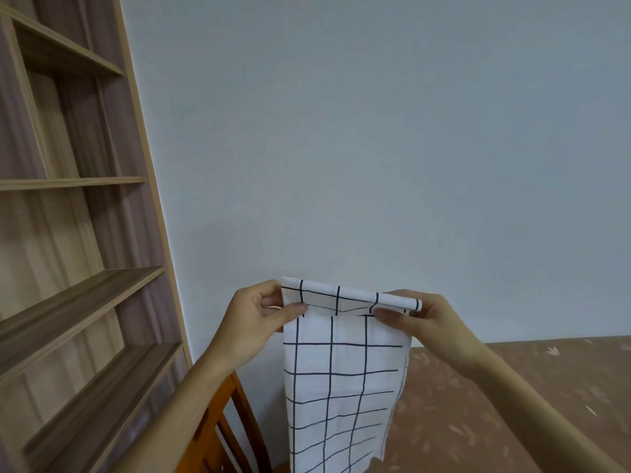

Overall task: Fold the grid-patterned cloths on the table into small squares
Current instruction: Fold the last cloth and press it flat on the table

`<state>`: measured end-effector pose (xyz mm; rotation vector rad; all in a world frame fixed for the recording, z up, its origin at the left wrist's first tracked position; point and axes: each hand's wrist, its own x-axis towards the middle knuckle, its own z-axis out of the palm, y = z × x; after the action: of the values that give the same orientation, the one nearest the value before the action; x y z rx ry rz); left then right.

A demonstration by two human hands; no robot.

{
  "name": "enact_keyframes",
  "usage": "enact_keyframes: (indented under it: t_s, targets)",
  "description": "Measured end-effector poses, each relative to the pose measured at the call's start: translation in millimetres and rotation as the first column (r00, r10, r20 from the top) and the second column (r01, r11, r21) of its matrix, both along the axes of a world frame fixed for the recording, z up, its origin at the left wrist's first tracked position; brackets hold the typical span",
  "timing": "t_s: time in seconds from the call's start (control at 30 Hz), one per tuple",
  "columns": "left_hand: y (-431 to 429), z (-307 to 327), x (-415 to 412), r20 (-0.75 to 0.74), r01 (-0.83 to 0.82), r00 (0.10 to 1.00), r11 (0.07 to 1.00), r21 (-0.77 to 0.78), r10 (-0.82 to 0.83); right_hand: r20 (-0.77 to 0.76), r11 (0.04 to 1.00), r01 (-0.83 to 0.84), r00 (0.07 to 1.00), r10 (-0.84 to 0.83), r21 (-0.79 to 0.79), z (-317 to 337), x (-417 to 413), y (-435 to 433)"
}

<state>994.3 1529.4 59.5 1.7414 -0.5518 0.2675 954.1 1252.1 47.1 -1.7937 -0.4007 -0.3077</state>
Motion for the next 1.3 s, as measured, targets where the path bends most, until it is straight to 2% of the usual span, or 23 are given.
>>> enact_keyframes:
  t_s: [0.1,0.27,0.4,0.53,0.7,0.83,0.97,1.07,1.2,1.3]
  targets:
    - [4,1,-2,-0.02,0.043,0.999,0.999,0.007,-0.042,-0.017,0.995,0.002,1.0,0.0,0.098,0,-1,-1]
    - [10,3,-5,-0.014,0.074,0.997,0.997,-0.034,-0.075,0.043,0.996,0.011,0.999,-0.015,0.092,0,-1,-5]
    - [14,3,-7,0.039,0.051,0.998,0.999,-0.01,-0.051,0.024,0.988,-0.03,0.999,0.027,0.149,0,-3,-5]
    - [15,6,-14,-0.004,0.024,1.0,1.0,0.015,-0.024,0.003,0.982,-0.072,0.997,0.072,0.174,-4,0,-6]
    - [17,5,-14,-0.084,0.044,0.995,0.993,-0.11,-0.053,-0.058,0.973,-0.093,0.992,0.108,0.21,-3,2,-4]
    - [10,0,-13,0.022,-0.044,0.999,0.995,-0.087,0.046,-0.104,0.953,-0.099,0.986,0.133,0.285,-3,8,-2]
    - [7,-3,-11,0.061,-0.009,0.998,0.982,-0.191,0.021,-0.139,0.989,-0.083,0.985,0.1,0.124,-12,7,2]
    - [7,-2,-11,0.071,0.005,0.997,0.97,-0.242,0.013,-0.135,0.991,-0.09,0.986,0.103,0.101,-13,3,11]
    - [6,-4,-13,-0.029,0.028,0.999,0.967,-0.254,-0.037,-0.107,0.985,-0.055,0.992,0.073,0.162,-15,3,15]
    - [3,-10,-14,-0.156,0.079,0.982,0.985,-0.156,-0.104,-0.101,0.977,-0.036,0.993,0.058,0.209,-12,3,16]
